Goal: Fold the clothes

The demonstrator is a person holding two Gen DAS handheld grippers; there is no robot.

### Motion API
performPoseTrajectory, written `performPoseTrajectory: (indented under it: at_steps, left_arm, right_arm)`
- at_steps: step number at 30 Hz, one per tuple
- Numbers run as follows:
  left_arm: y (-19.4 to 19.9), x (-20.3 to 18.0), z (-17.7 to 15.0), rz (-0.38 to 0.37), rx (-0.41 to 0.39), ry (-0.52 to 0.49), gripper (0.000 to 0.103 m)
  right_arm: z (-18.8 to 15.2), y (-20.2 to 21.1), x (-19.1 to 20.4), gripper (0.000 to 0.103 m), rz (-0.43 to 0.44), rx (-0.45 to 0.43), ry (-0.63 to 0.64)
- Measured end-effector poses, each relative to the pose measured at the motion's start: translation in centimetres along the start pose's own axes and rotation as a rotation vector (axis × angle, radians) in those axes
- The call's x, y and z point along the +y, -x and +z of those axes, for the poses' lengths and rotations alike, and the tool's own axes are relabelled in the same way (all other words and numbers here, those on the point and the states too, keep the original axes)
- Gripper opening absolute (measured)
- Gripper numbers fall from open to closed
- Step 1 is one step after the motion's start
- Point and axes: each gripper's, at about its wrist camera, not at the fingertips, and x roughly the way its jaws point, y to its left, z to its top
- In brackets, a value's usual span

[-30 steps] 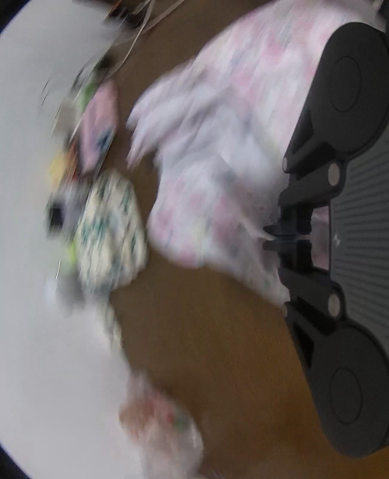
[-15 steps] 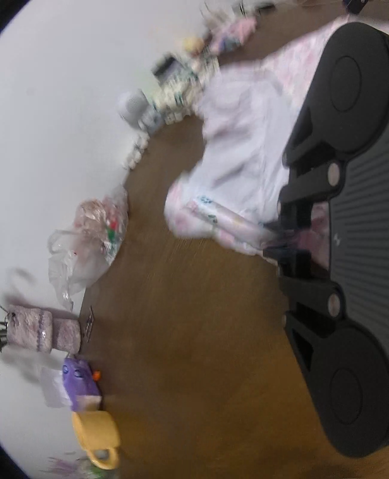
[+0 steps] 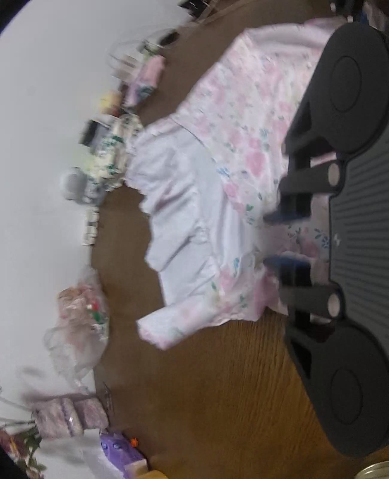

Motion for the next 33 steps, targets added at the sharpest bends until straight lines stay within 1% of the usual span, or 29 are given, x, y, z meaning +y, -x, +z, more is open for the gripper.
performPoseTrajectory:
  at_steps: [1,3,4,5,7,8,9,10,11,12,13,14,15,16,17,18,19,20,21,22,23,24,25,26,27,29,31,33]
  left_arm:
    - [-0.7,-0.1,0.1,0.000,0.022,-0.008,0.010]
    - [-1.4,-0.5,-0.1,0.019,0.032,-0.009,0.006]
    - [-1.3,-0.6,-0.3,0.033,0.029,-0.014,0.005]
    - [-1.2,-0.7,-0.6,0.048,0.026,-0.018,0.005]
    - [-0.5,-1.2,-1.5,0.081,0.023,-0.030,0.005]
    - [0.0,-1.6,-2.1,0.099,0.022,-0.038,0.005]
    - [0.6,-2.1,-2.8,0.117,0.022,-0.046,0.005]
    - [1.3,-2.8,-3.8,0.116,0.015,-0.045,0.004]
    - [2.2,-3.4,-4.9,0.099,0.008,-0.044,0.005]
    - [2.9,-3.9,-5.6,0.077,0.003,-0.028,0.009]
    - [3.7,-4.0,-6.1,0.040,-0.011,0.010,0.010]
    - [4.7,-3.7,-6.2,0.008,-0.053,0.061,0.010]
    - [5.7,-3.2,-6.1,0.001,-0.120,0.106,0.010]
    - [6.4,-3.1,-5.9,0.010,-0.185,0.118,0.014]
    - [6.7,-3.1,-5.6,0.031,-0.232,0.101,0.016]
    - [6.7,-3.1,-5.1,0.058,-0.263,0.068,0.021]
    - [6.0,-3.1,-4.6,0.072,-0.257,0.041,0.025]
    - [5.3,-3.1,-4.1,0.085,-0.249,0.014,0.025]
    - [4.4,-2.9,-3.7,0.069,-0.223,0.017,0.024]
    - [3.5,-2.6,-3.4,0.052,-0.197,0.021,0.024]
    - [2.6,-2.3,-3.1,0.036,-0.170,0.025,0.024]
    - [1.8,-1.7,-2.9,0.037,-0.144,0.048,0.024]
    - [1.1,-1.4,-2.8,0.056,-0.121,0.065,0.015]
    - [0.7,-1.1,-3.1,0.087,-0.110,0.084,0.010]
    - [0.4,-0.5,-3.3,0.124,-0.106,0.109,0.009]
    - [0.4,0.7,-4.0,0.173,-0.131,0.161,0.008]
    - [0.6,2.4,-4.2,0.165,-0.141,0.253,0.006]
    - [1.9,2.6,-4.7,0.225,-0.164,0.303,0.006]
  right_arm:
    - [-0.1,0.3,-0.1,0.018,-0.010,0.008,0.011]
    - [0.0,0.6,-0.6,0.015,-0.053,0.044,0.030]
    - [0.3,0.6,-1.2,0.015,-0.085,0.064,0.033]
    - [0.7,0.6,-2.1,0.015,-0.136,0.081,0.036]
    - [1.3,0.7,-4.1,0.014,-0.264,0.110,0.039]
    - [1.7,0.7,-5.2,0.014,-0.363,0.117,0.038]
    - [2.1,0.7,-6.5,0.015,-0.491,0.116,0.028]
    - [2.4,0.8,-7.4,0.016,-0.600,0.112,0.013]
    - [2.8,1.3,-8.1,0.016,-0.670,0.089,-0.013]
    - [3.0,2.2,-8.5,0.021,-0.671,0.043,-0.058]
    - [3.2,3.3,-8.7,0.025,-0.638,-0.010,-0.112]
    - [3.3,4.1,-8.8,0.034,-0.580,-0.055,-0.165]
    - [3.4,4.7,-8.4,0.038,-0.515,-0.088,-0.201]
    - [3.4,4.7,-7.6,0.039,-0.456,-0.104,-0.213]
    - [3.4,4.6,-6.6,0.039,-0.396,-0.113,-0.217]
    - [3.3,4.5,-5.6,0.040,-0.343,-0.116,-0.216]
    - [3.2,4.1,-4.3,0.041,-0.288,-0.108,-0.198]
    - [3.0,3.5,-2.8,0.044,-0.231,-0.095,-0.172]
    - [2.7,2.9,-1.3,0.045,-0.188,-0.078,-0.139]
    - [2.3,2.3,-0.2,0.045,-0.166,-0.059,-0.104]
    - [1.9,1.7,0.6,0.045,-0.161,-0.039,-0.077]
    - [1.6,1.1,0.8,0.044,-0.166,-0.022,-0.062]
    - [1.3,0.7,0.5,0.044,-0.185,-0.007,-0.063]
    - [0.9,0.5,0.1,0.044,-0.210,0.007,-0.069]
    - [0.7,0.5,-0.5,0.043,-0.225,0.015,-0.083]
    - [0.5,1.0,-1.6,0.043,-0.231,0.024,-0.107]
    - [0.1,1.1,-1.8,0.044,-0.243,0.032,-0.096]
    - [0.0,1.4,-2.1,0.060,-0.264,0.041,-0.088]
